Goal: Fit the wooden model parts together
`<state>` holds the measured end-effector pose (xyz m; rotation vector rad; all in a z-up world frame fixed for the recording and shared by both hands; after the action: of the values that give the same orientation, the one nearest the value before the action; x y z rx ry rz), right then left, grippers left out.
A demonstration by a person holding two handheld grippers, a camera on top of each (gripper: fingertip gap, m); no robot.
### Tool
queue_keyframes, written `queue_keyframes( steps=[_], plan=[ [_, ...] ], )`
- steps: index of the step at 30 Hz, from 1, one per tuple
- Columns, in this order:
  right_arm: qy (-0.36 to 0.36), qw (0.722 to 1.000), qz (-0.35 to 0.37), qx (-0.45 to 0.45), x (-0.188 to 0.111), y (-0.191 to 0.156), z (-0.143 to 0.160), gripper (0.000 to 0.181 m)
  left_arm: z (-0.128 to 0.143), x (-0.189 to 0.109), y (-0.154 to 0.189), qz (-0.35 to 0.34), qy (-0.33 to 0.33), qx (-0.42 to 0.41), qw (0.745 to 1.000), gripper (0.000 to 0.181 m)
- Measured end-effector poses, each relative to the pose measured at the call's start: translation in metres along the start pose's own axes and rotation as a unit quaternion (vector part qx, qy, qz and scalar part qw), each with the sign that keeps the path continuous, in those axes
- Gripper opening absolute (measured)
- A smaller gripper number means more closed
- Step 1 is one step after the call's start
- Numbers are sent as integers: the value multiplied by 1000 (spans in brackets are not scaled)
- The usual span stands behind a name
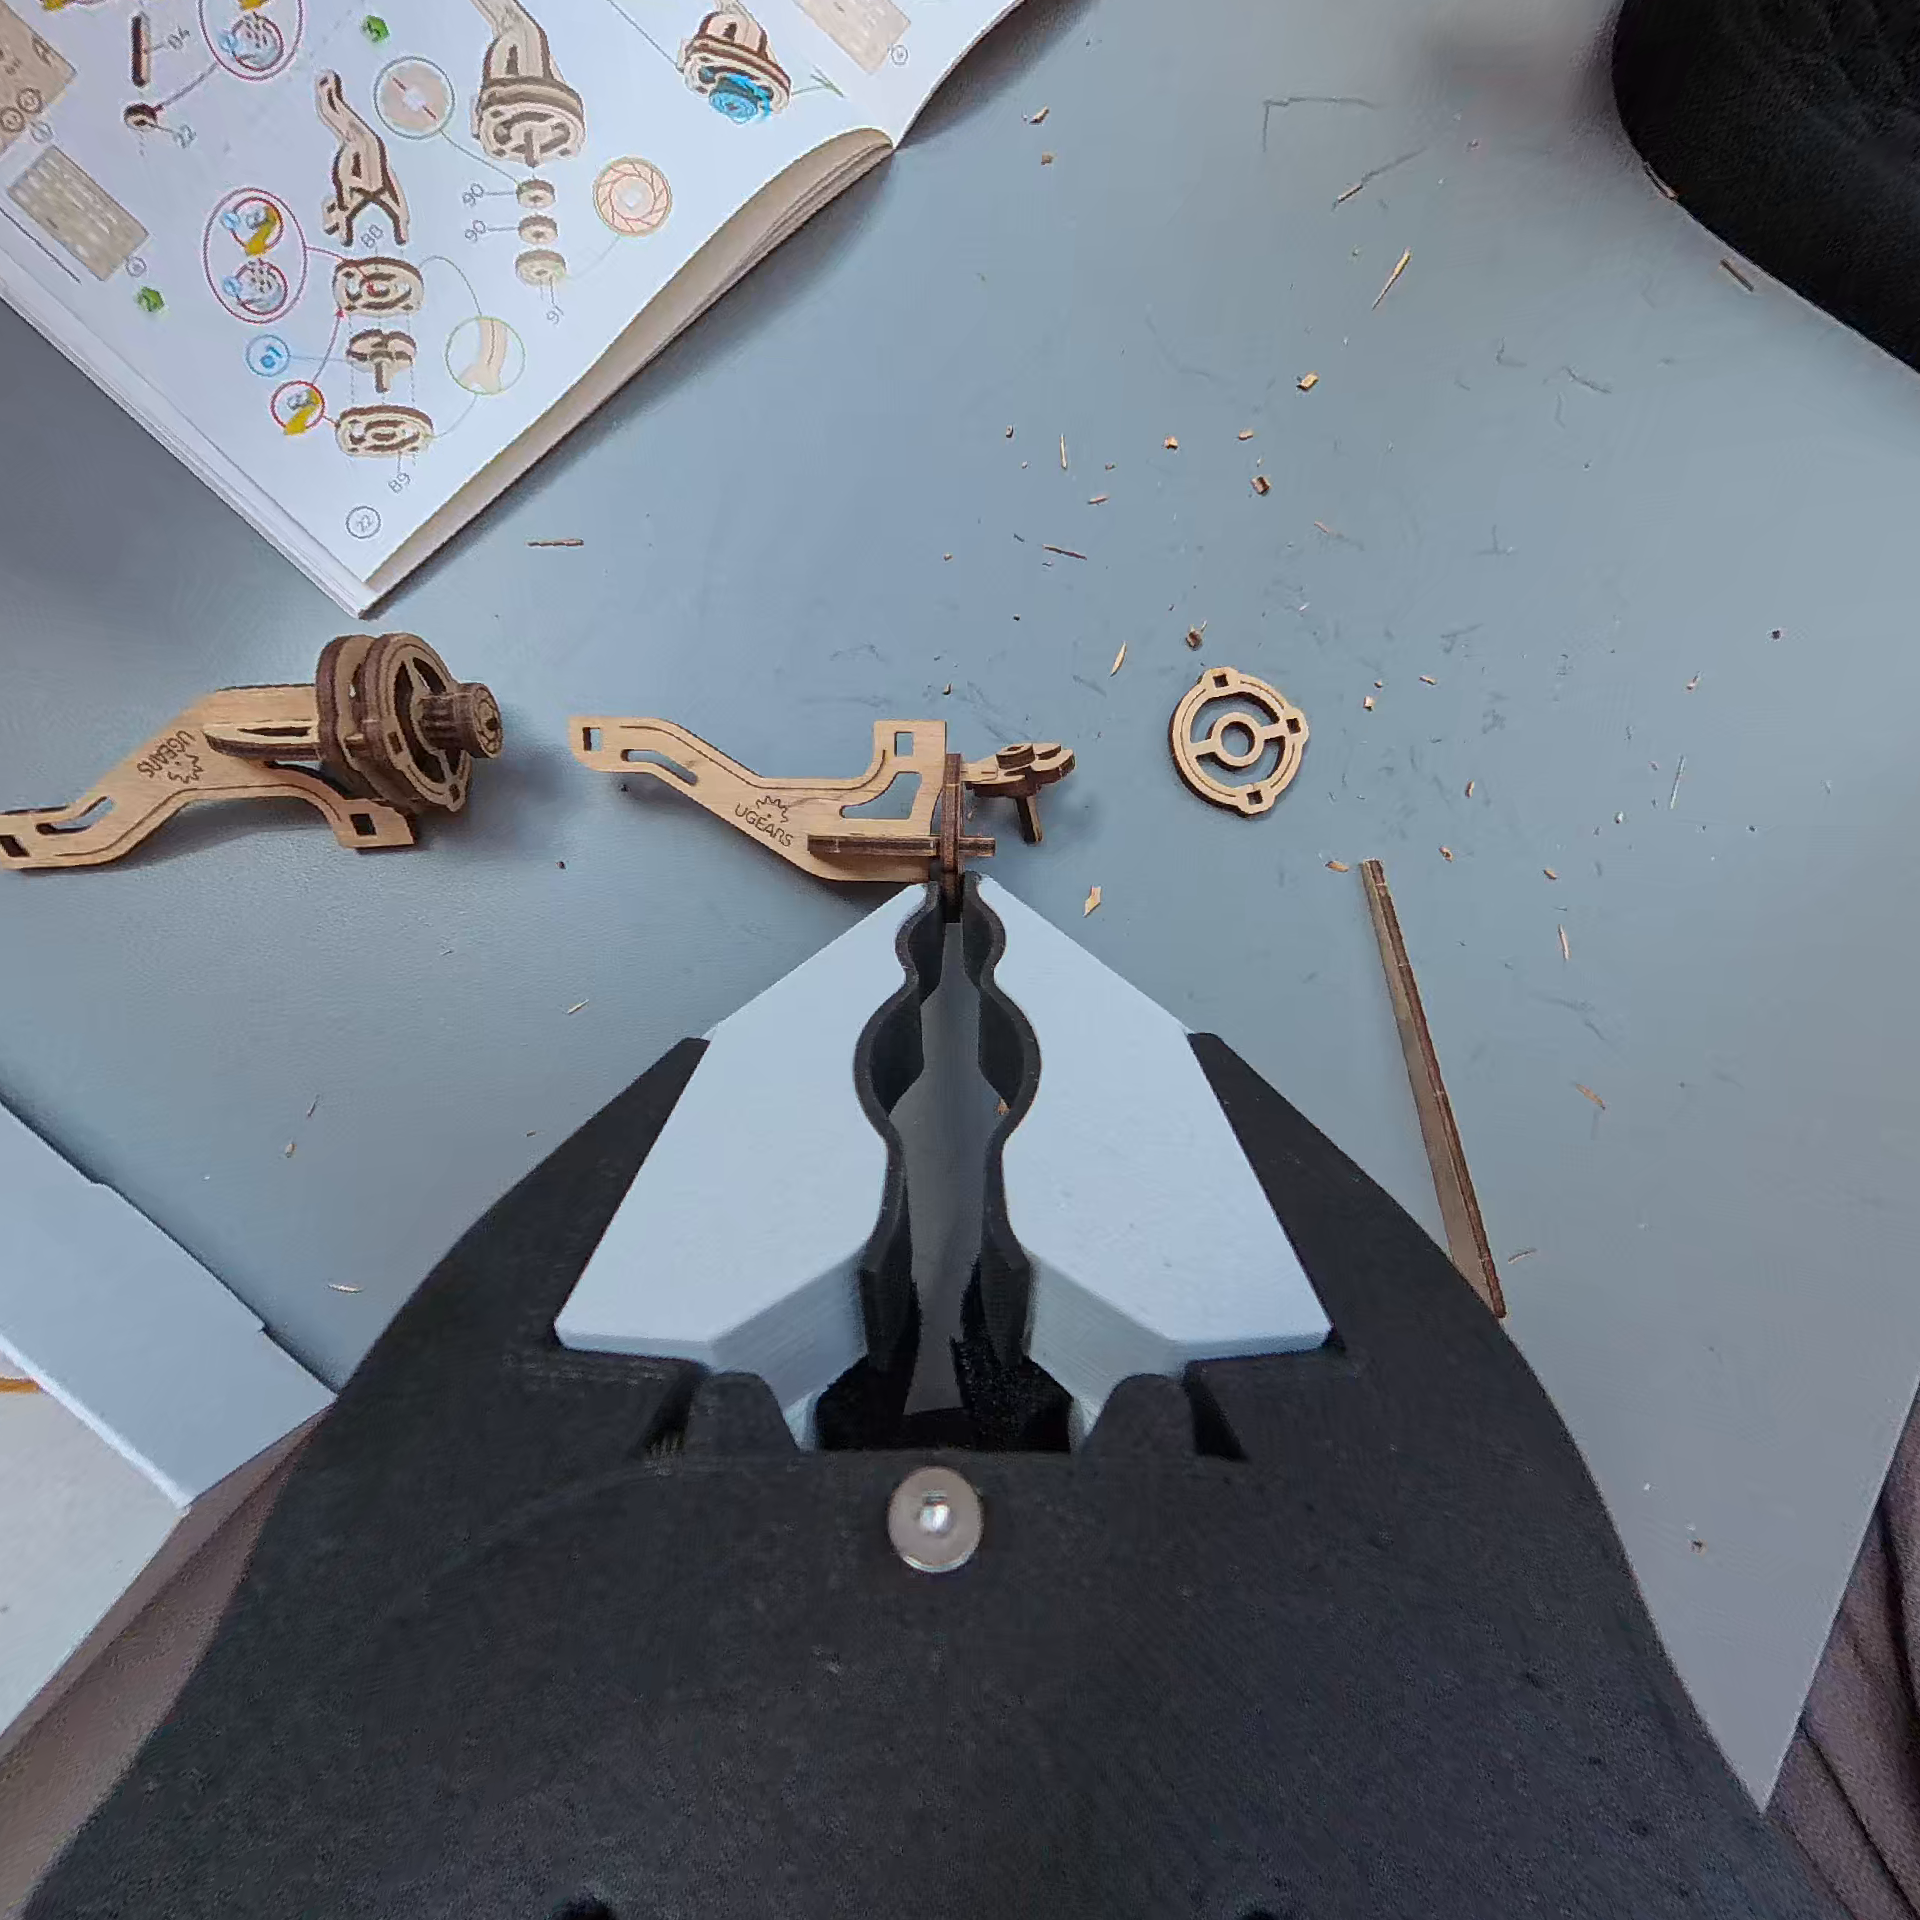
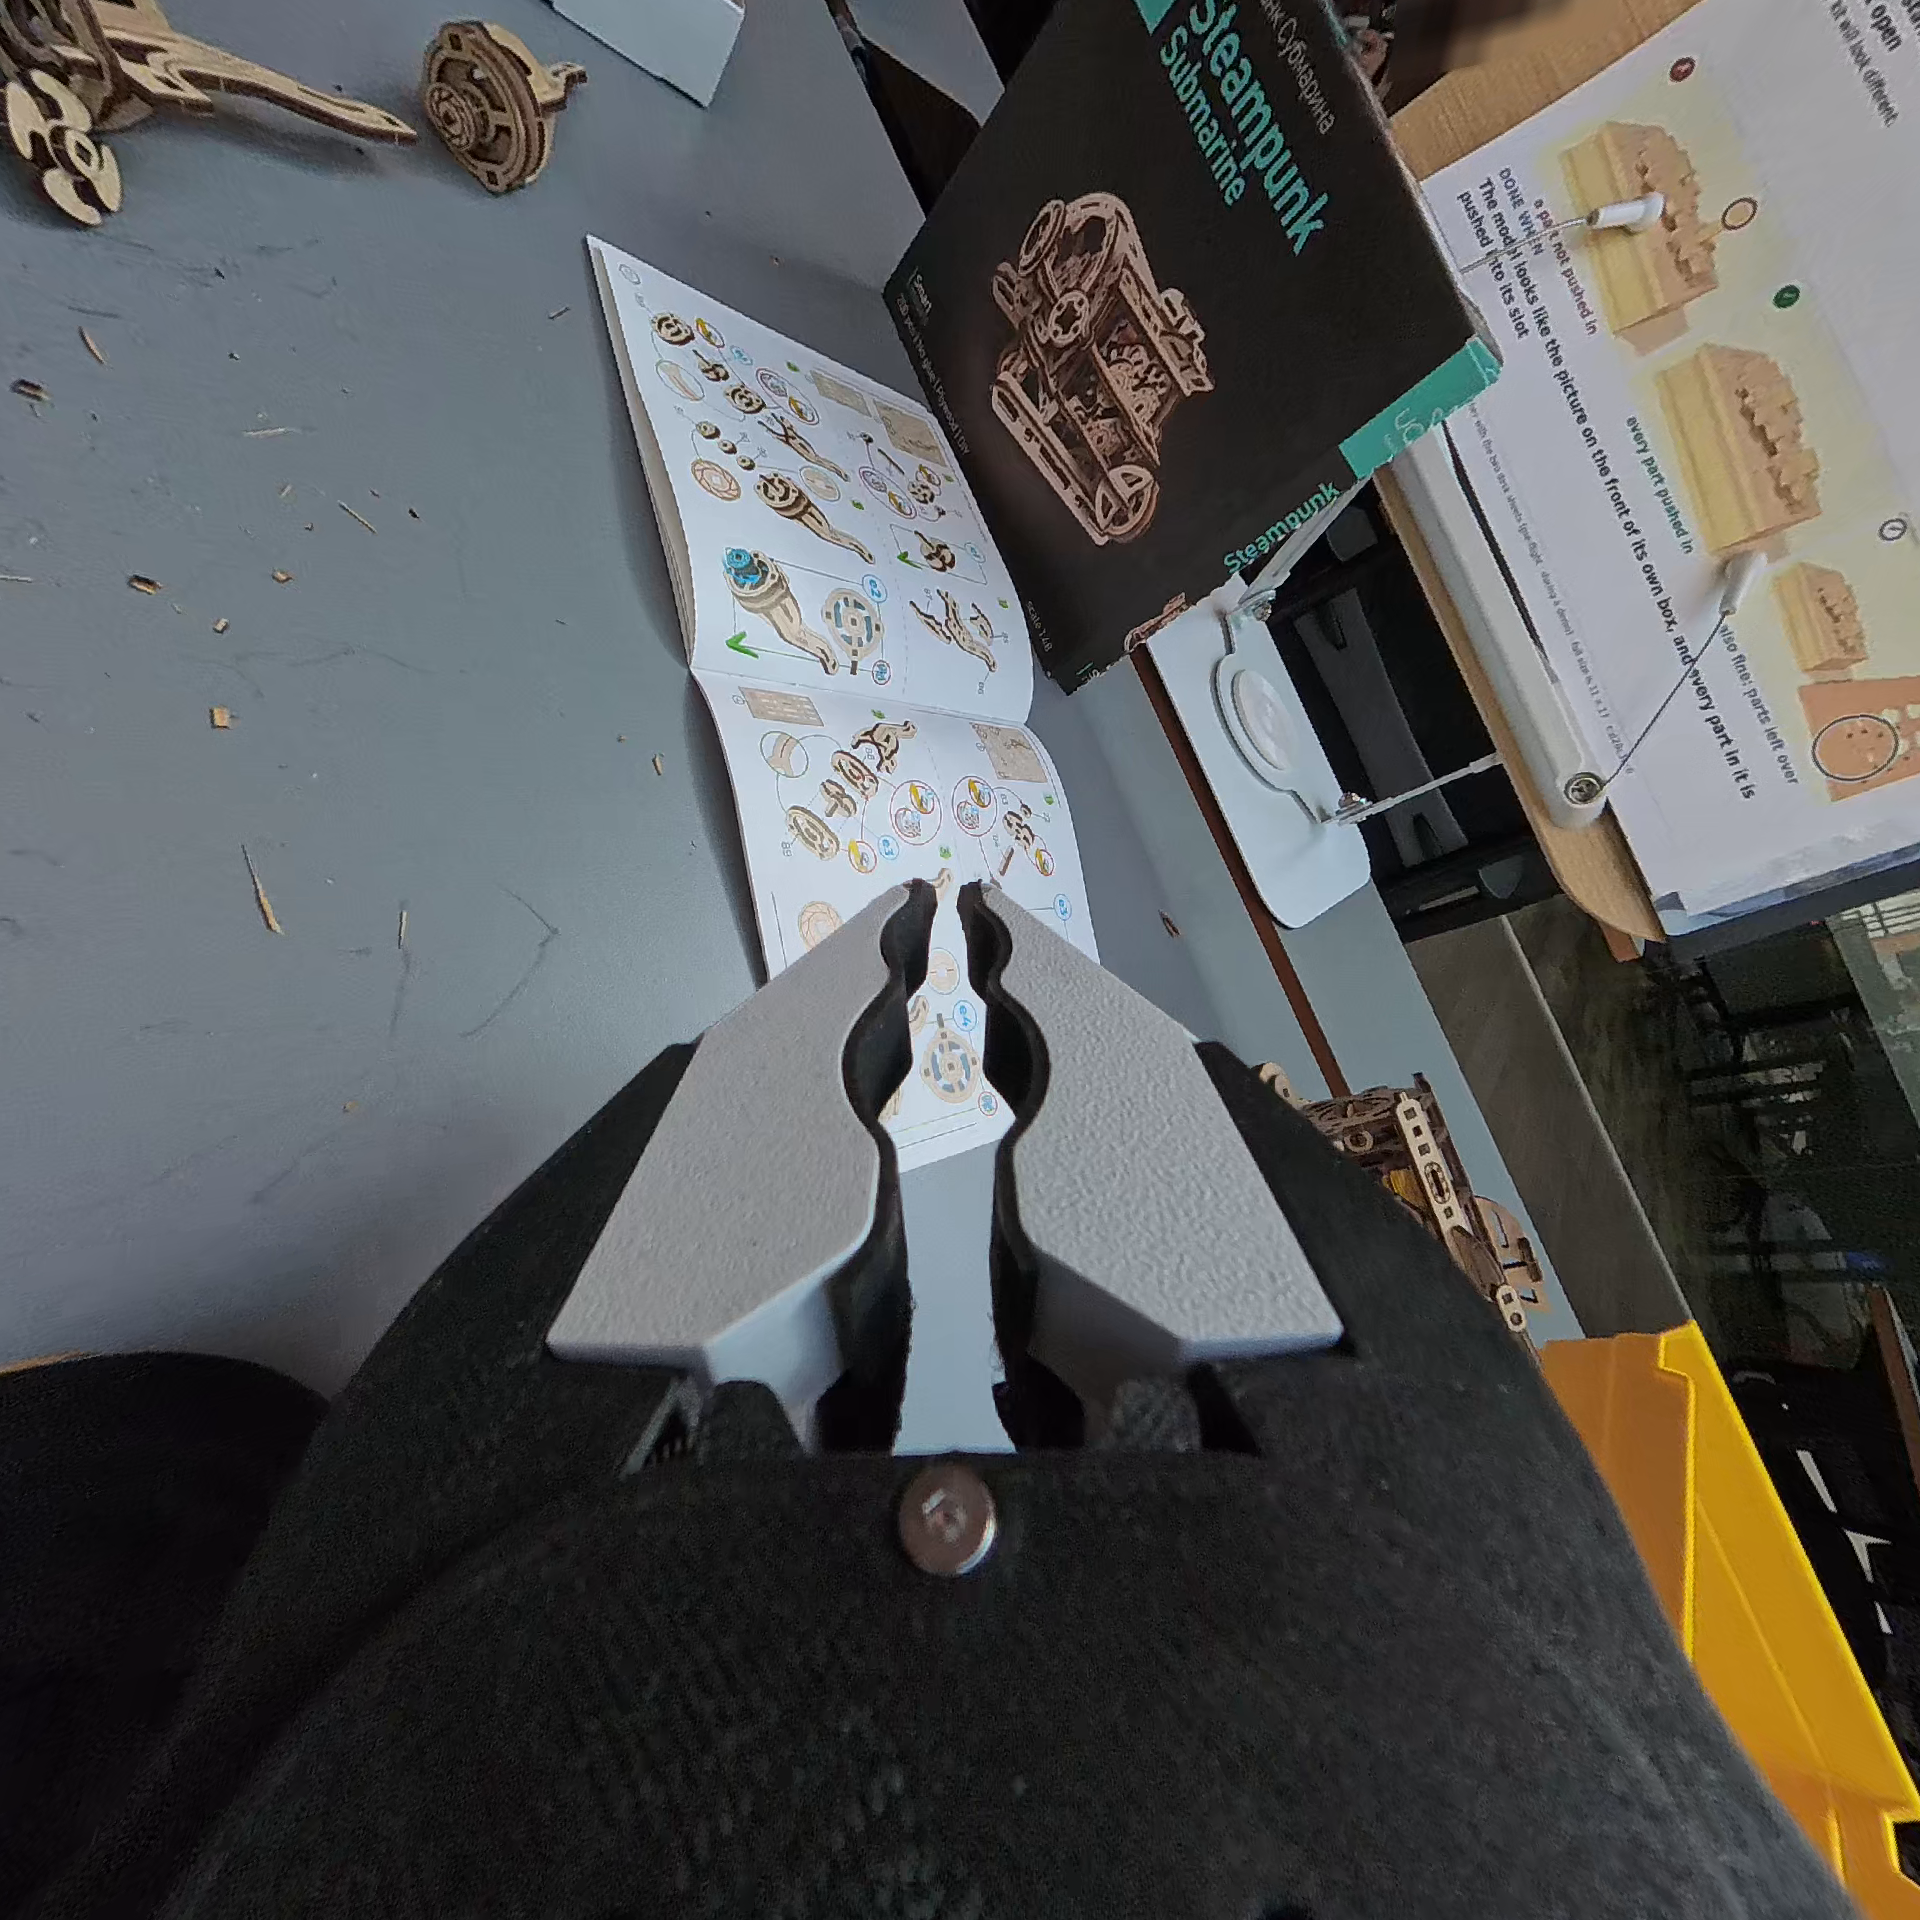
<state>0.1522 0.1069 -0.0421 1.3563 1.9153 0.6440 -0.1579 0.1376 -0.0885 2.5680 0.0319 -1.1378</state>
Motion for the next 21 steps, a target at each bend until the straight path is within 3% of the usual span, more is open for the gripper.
queue_keyframes(
  steps=[1,21],
  plan=[
    [-6,1000,1,-7,0,0,1,5,0,0,0,1,0,-3,1000,0],
    [-16,998,-41,-33,8,-19,0,7,2,-4,-2,-6,-2,-27,1000,1]
  ],
)
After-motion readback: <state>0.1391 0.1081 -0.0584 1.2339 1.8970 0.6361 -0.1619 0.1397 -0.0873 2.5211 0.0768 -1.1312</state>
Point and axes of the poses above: each gripper's, where its closed fingertips meet, x out along the fingers, z out of its underside, y = z × x across the jaws, the point moved 8 cm from there along -x, back along the fingers, and after that the axes turned 14 degrees about z, right-handed, at the moved point
